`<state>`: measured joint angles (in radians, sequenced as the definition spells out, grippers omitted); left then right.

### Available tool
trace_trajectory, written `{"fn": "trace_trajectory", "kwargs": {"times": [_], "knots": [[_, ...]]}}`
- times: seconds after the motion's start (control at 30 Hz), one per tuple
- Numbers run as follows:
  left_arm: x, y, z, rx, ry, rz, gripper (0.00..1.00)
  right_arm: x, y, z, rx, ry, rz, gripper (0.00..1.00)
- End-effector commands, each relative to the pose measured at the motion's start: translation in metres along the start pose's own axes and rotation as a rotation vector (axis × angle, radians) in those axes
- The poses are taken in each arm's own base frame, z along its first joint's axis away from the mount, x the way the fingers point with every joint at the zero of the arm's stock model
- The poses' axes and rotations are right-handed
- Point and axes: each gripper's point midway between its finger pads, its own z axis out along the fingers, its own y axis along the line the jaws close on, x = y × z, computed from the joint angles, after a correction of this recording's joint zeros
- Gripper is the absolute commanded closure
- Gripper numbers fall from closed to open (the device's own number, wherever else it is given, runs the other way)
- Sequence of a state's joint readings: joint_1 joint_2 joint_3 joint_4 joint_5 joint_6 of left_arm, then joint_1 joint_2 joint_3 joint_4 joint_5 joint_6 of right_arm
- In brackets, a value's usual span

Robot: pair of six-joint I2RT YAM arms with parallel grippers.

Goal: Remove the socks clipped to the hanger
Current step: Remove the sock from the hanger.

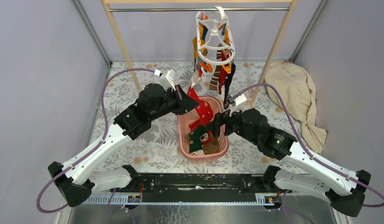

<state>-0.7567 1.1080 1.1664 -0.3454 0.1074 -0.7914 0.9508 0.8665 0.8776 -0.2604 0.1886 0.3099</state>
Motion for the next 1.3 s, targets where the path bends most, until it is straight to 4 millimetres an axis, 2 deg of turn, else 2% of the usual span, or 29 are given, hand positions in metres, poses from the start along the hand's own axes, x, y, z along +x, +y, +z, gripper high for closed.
{"fn": "trace_trajectory", "kwargs": {"times": [0.0, 0.3, 0.47, 0.63, 0.9, 1.07, 1.1, 1.17, 1.2, 1.23, 1.27], "knots": [[-0.006, -0.031, -0.003, 0.133, -0.015, -0.027, 0.9, -0.036, 0.018, -0.001, -0.076, -0.111, -0.006, 0.09], [-0.005, -0.055, -0.001, 0.239, 0.002, -0.069, 0.9, -0.046, 0.019, 0.007, -0.067, -0.126, -0.03, 0.01], [-0.005, -0.064, 0.0, 0.268, 0.005, -0.076, 0.89, -0.05, 0.019, 0.013, -0.054, -0.126, -0.052, 0.0], [-0.005, -0.071, 0.0, 0.294, 0.009, -0.086, 0.89, -0.055, 0.005, 0.017, 0.036, -0.136, -0.065, 0.05], [-0.002, -0.07, 0.002, 0.29, 0.017, -0.089, 0.89, -0.061, 0.004, 0.014, 0.04, -0.161, -0.078, 0.49], [0.002, -0.06, 0.006, 0.251, 0.022, -0.083, 0.89, -0.065, 0.004, 0.003, 0.028, -0.187, -0.077, 0.95], [0.003, -0.058, 0.007, 0.24, 0.021, -0.081, 0.89, -0.066, 0.004, 0.0, 0.024, -0.191, -0.075, 1.0], [0.003, -0.054, 0.008, 0.224, 0.021, -0.077, 0.89, -0.068, 0.004, -0.009, 0.014, -0.206, -0.069, 1.0], [0.004, -0.053, 0.009, 0.218, 0.021, -0.073, 0.89, -0.068, 0.003, -0.014, 0.017, -0.208, -0.064, 0.96], [0.004, -0.052, 0.01, 0.214, 0.02, -0.072, 0.89, -0.067, 0.001, -0.018, 0.018, -0.205, -0.062, 0.8], [0.004, -0.052, 0.01, 0.214, 0.023, -0.072, 0.89, -0.066, 0.0, -0.022, 0.018, -0.203, -0.068, 0.51]]}}
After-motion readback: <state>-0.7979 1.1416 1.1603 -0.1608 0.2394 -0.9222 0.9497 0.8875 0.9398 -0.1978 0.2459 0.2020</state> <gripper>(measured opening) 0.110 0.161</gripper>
